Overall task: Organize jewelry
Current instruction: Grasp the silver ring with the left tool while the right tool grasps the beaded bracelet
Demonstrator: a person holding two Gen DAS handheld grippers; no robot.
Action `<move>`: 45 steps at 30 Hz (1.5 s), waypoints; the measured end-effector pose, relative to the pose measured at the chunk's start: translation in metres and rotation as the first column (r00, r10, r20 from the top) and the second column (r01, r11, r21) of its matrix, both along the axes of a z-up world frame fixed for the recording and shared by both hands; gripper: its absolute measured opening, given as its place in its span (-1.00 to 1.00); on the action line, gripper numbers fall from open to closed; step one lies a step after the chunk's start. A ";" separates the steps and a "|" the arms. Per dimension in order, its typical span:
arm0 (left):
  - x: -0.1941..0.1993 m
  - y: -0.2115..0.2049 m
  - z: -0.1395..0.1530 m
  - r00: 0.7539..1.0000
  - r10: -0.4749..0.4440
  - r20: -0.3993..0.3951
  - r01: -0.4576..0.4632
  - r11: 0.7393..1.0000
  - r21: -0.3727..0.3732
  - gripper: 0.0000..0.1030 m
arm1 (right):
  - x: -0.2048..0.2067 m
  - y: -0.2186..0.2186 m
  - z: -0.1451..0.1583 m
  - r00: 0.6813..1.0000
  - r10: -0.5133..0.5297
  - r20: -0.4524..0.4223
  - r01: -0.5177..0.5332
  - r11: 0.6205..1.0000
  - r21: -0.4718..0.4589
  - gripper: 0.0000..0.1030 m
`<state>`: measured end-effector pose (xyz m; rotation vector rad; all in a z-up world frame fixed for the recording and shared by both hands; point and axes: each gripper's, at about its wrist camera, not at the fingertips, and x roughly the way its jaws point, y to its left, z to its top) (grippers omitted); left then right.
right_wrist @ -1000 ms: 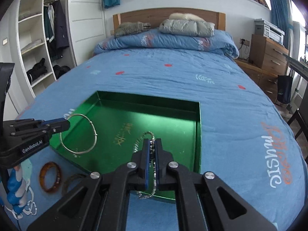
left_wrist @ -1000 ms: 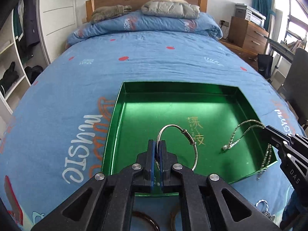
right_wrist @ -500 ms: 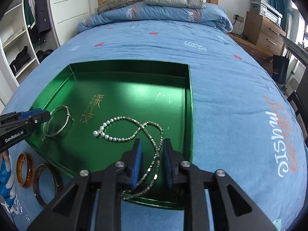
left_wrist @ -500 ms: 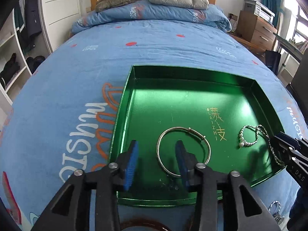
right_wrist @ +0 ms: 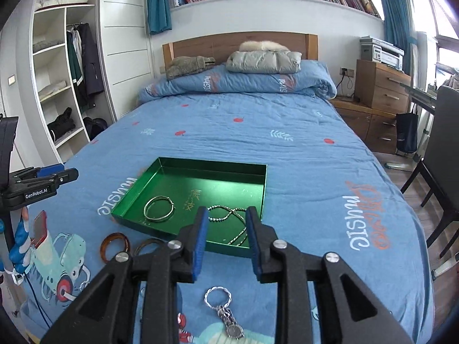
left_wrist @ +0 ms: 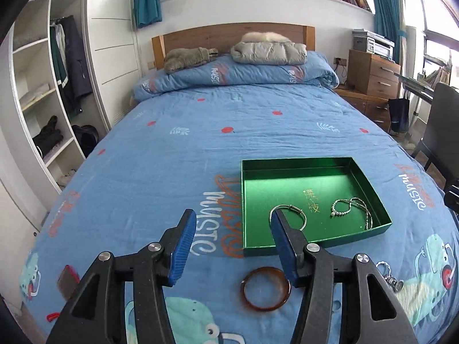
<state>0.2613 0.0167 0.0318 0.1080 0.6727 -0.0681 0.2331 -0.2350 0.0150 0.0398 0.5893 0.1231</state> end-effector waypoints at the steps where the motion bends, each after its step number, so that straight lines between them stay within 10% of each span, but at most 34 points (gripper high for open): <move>1: -0.009 0.003 0.004 1.000 -0.003 0.007 0.003 1.000 0.000 0.05 | -0.009 -0.002 0.005 1.000 -0.001 0.009 0.001 1.000 0.007 -0.51; 11: -0.095 0.014 0.004 0.997 -0.070 0.032 0.071 0.997 -0.025 0.04 | -0.094 -0.011 0.013 0.999 -0.015 0.032 0.014 1.000 0.027 -0.51; 23: -0.138 0.002 -0.072 0.962 -0.264 -0.077 0.257 0.962 -0.088 -0.07 | -0.107 -0.003 -0.047 0.996 0.056 -0.074 -0.050 0.996 0.072 -0.51; 36: -0.119 -0.026 -0.137 0.874 -0.441 -0.205 0.425 0.897 -0.122 -0.33 | -0.072 0.034 -0.126 0.956 0.188 -0.223 -0.171 0.981 0.095 -0.50; 45: -0.095 -0.024 -0.164 0.872 -0.412 -0.264 0.394 0.911 -0.119 -0.38 | -0.056 0.035 -0.146 0.944 0.208 -0.256 -0.182 0.976 0.121 -0.51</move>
